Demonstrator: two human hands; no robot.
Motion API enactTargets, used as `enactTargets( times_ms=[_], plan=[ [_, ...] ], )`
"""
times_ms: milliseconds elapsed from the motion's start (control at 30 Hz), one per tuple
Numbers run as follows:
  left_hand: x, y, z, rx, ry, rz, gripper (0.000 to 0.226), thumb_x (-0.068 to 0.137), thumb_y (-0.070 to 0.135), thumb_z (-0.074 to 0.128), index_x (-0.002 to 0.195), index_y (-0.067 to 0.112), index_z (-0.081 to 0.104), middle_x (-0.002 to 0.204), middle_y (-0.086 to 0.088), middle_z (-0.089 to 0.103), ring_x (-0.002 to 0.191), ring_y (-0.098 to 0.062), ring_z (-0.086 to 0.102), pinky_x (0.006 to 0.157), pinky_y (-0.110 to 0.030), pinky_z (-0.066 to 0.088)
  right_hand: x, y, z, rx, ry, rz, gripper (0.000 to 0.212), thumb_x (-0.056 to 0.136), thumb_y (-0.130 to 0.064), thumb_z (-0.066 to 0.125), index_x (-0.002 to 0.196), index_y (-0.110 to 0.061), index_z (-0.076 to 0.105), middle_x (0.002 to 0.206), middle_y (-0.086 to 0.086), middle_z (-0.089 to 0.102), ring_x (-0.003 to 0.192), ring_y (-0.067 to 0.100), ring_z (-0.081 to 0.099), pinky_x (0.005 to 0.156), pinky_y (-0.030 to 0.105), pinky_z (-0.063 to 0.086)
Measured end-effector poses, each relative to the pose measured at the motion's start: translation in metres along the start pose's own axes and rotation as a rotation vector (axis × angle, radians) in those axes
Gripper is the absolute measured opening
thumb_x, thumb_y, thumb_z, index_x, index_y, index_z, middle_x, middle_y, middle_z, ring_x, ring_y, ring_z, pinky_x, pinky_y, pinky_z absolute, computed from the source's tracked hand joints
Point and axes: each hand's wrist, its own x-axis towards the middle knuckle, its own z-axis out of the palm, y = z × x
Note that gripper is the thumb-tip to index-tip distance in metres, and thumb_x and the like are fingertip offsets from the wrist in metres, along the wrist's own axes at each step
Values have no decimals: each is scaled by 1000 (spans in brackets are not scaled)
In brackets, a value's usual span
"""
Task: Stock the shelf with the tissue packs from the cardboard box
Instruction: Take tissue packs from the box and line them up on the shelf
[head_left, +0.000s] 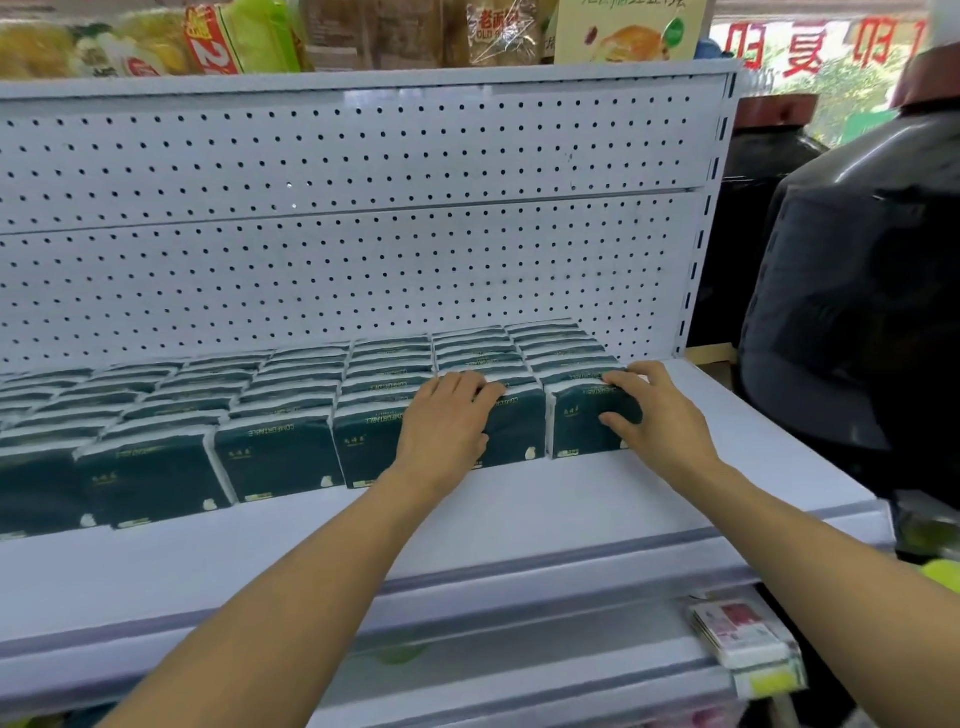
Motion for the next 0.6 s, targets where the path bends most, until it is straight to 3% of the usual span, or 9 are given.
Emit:
enactTargets(
  times_ms=[100,233,333,433,600],
  plan=[
    [0,2,-2,20,-3,-6,55,83,24,71,134,22,51,128,1,55,118,-23,51,103,-37,34,0,-5,-5,-115,-31,2,48,90,-35,65,135,-28,49,144,0,38,121,22,48,84,40,49],
    [0,4,-13,22,-75,-43,68,90,38,62,148,26,31,147,3,40,136,-19,35,117,-39,18,-1,-18,-15,-290,-90,6,64,88,-38,66,143,-25,38,155,7,23,135,29,31,99,47,41],
    [-14,10,-30,-6,-16,-110,73,90,46,60,151,26,25,153,2,32,143,-19,26,121,-43,14,-15,-32,-24,-300,-34,-49,70,88,-39,65,147,-22,32,157,9,19,141,30,22,108,48,31],
    [-44,17,-47,-11,115,-151,73,85,45,67,147,22,37,150,-3,41,139,-26,36,116,-47,25,-41,-48,-29,-248,84,-217,63,86,-35,68,141,-18,43,152,12,33,137,33,33,106,49,34],
    [-116,25,-71,-3,251,-178,74,76,43,77,139,17,48,138,-5,54,117,-26,55,91,-42,49,-97,-82,-24,-101,194,-422,57,85,-31,70,136,-16,50,138,9,51,121,29,51,94,44,46]
  ],
)
